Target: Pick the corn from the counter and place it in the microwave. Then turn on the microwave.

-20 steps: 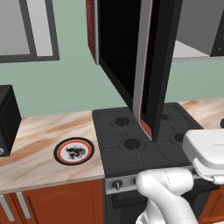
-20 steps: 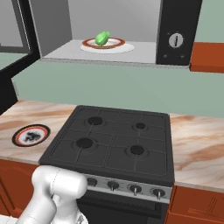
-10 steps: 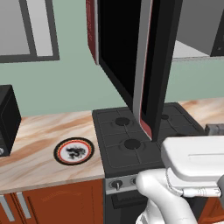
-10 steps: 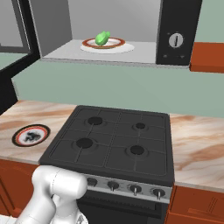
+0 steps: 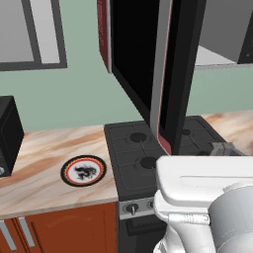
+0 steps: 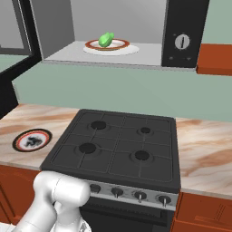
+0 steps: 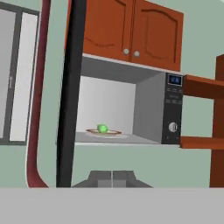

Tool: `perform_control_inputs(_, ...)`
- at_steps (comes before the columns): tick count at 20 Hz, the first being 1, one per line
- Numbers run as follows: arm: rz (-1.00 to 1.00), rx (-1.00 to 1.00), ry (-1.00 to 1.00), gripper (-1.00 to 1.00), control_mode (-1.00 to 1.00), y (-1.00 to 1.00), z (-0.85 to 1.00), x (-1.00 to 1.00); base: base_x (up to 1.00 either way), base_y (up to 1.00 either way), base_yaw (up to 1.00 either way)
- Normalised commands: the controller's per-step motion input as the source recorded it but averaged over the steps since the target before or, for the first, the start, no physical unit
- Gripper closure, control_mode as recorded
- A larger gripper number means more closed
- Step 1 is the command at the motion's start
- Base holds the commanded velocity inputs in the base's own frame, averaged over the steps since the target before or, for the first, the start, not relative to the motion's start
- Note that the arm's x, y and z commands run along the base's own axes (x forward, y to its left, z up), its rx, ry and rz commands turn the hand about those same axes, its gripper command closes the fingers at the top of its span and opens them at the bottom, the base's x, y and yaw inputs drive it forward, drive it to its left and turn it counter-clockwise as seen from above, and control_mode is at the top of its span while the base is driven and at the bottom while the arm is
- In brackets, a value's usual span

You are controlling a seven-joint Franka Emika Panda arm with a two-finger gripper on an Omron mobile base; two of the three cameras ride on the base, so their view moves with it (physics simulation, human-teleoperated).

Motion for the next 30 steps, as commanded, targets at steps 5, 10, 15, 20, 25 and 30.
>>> perform_control_inputs(5,-0.06,0.00,0.00,1.00,-1.00,0.30,-0.05,0.05,0.00,0.00,0.00)
perform_control_inputs(10,-0.05,0.00,0.00,1.00,-1.00,0.28,-0.11,0.15,0.00,0.00,0.00)
perform_control_inputs(15,-0.06,0.00,0.00,1.00,-1.00,0.29,-0.14,0.21,0.00,0.00,0.00)
perform_control_inputs(20,-0.07,0.00,0.00,1.00,-1.00,0.28,-0.10,0.23,0.00,0.00,0.00)
perform_control_inputs(25,-0.08,0.00,0.00,1.00,-1.00,0.22,-0.10,0.27,0.00,0.00,0.00)
perform_control_inputs(30,-0.10,0.00,0.00,1.00,-1.00,0.15,-0.13,0.31,0.00,0.00,0.00)
